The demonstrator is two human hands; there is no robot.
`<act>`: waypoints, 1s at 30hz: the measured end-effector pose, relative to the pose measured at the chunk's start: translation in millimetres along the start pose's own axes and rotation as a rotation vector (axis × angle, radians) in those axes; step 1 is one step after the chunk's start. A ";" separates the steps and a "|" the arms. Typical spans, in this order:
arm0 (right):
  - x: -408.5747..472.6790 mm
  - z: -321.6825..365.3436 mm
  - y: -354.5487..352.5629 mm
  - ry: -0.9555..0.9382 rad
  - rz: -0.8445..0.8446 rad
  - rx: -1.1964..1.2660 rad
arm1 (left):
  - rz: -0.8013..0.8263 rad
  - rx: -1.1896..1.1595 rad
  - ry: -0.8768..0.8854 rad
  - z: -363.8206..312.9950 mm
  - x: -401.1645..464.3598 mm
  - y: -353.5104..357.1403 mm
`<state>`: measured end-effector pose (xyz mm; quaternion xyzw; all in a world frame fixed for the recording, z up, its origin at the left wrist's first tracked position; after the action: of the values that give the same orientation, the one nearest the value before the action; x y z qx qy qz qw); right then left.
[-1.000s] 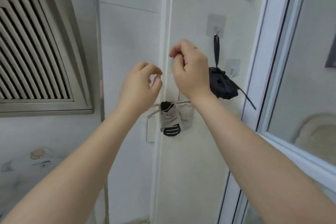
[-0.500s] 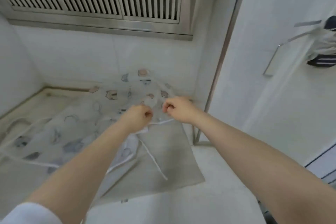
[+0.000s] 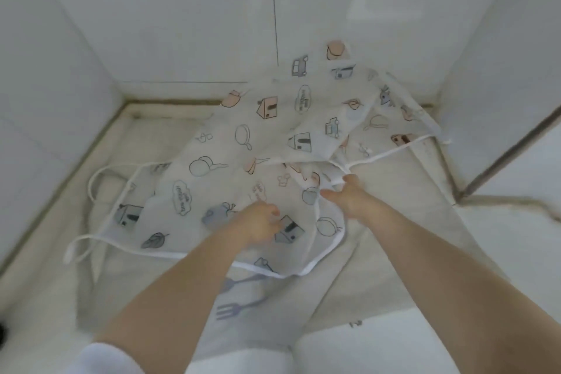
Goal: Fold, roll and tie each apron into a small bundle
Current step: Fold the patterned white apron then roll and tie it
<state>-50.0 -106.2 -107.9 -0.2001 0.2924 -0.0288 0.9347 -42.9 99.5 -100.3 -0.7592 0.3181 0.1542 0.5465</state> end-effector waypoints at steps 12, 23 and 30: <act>-16.2 63.6 16.8 -0.104 0.133 0.908 | -0.359 -0.444 0.264 -51.1 -6.7 -33.8; -115.1 150.3 -47.2 -0.653 0.147 1.046 | -0.378 -0.965 0.465 -77.5 -101.2 -158.3; -146.9 179.7 -48.9 -0.835 -0.335 -0.170 | -0.224 -0.946 0.574 -80.6 -145.5 -180.4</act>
<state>-68.1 -61.8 124.4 -0.3151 -0.1446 -0.0722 0.9352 -43.7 106.6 145.0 -0.9621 0.2677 0.0085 0.0513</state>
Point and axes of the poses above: each hand's wrist, its own x-axis towards the middle knuckle, its own y-axis out of the palm, z = x × y, the point moved 2 cm from there along x, towards the middle knuckle, and after that the axes turned 4 degrees about -y, right-handed, at the moved point
